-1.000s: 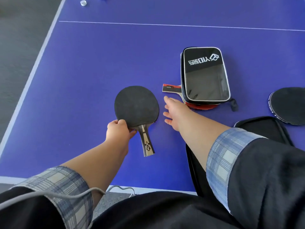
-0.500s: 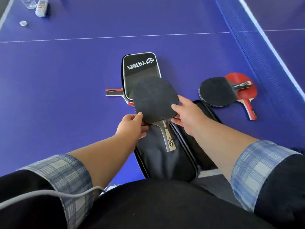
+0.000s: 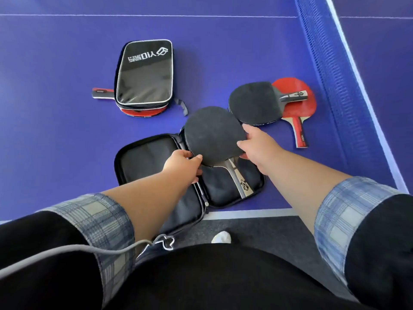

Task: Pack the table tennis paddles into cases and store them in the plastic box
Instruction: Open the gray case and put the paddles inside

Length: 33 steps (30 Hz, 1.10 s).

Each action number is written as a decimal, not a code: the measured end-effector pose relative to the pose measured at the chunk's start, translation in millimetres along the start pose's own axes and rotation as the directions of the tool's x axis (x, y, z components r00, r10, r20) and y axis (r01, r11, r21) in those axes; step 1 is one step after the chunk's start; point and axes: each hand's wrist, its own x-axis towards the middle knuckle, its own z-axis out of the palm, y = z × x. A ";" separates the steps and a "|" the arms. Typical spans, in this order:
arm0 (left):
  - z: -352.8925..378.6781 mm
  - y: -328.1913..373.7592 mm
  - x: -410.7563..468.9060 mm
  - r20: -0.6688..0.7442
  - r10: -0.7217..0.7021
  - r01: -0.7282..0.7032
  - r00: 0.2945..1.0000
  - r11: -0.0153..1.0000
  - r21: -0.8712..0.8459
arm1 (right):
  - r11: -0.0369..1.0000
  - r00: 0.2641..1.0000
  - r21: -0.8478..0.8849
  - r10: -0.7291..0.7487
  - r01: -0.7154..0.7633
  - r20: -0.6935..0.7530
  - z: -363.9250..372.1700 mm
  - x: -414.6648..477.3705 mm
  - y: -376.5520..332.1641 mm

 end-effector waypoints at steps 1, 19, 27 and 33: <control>4.5 -4.4 0.5 -0.019 -0.013 0.013 1.000 1.000 0.014 | 0.998 1.000 -0.059 -0.011 0.010 -0.011 0.4 1.7 3.0; -20.3 3.8 40.0 -0.003 0.102 -0.080 0.995 0.797 0.599 | 0.924 0.995 -0.374 -0.099 0.084 -0.023 37.1 -16.4 42.6; -18.6 1.0 38.7 0.007 0.192 -0.139 0.981 0.681 0.719 | 0.928 0.995 -0.363 -0.099 0.088 -0.013 27.2 -17.3 32.9; -18.0 -3.9 42.2 -0.020 0.235 -0.148 0.972 0.674 0.724 | 0.871 0.995 -0.490 -0.073 0.029 -0.071 32.6 -14.4 37.2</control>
